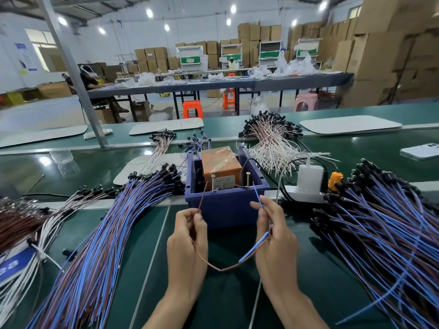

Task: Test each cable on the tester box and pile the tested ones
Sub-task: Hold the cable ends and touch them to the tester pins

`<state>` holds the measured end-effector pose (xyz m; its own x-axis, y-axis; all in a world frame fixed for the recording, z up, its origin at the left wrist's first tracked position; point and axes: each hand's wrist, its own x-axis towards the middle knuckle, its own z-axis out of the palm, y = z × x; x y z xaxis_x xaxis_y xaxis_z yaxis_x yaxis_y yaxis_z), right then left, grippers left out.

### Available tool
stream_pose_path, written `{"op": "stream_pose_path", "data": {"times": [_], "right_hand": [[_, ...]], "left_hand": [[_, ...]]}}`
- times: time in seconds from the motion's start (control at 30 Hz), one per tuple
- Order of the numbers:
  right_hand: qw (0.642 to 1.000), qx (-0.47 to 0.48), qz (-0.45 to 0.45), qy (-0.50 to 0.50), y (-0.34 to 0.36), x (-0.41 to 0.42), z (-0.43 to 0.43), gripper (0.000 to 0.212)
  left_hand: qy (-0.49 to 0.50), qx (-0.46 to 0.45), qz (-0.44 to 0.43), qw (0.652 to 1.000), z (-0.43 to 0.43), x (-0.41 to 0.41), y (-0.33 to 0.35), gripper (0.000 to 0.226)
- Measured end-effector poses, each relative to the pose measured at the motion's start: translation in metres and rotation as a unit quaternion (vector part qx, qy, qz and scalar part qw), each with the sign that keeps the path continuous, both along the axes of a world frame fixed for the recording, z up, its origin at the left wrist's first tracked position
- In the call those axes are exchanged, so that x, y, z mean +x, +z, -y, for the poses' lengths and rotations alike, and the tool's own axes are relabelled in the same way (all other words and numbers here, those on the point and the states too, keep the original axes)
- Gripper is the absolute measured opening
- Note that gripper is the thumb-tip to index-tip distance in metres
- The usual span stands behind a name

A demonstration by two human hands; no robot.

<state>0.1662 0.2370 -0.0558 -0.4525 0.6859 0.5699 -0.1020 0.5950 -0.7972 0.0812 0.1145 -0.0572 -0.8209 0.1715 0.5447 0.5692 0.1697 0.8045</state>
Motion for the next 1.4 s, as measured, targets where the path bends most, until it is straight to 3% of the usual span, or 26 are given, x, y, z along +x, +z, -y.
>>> {"op": "stream_pose_path", "data": {"times": [0.33,1.4], "right_hand": [[1.000,0.008,0.002,0.000,-0.0036,-0.0012,-0.0042,0.021],[1.000,0.025,-0.006,-0.003,-0.0027,0.0006,-0.0026,0.022]], "left_hand": [[-0.026,0.002,0.011,1.000,0.0002,0.0042,-0.0014,0.009],[-0.043,0.000,0.009,0.999,0.0001,0.0038,-0.0034,0.009]]}}
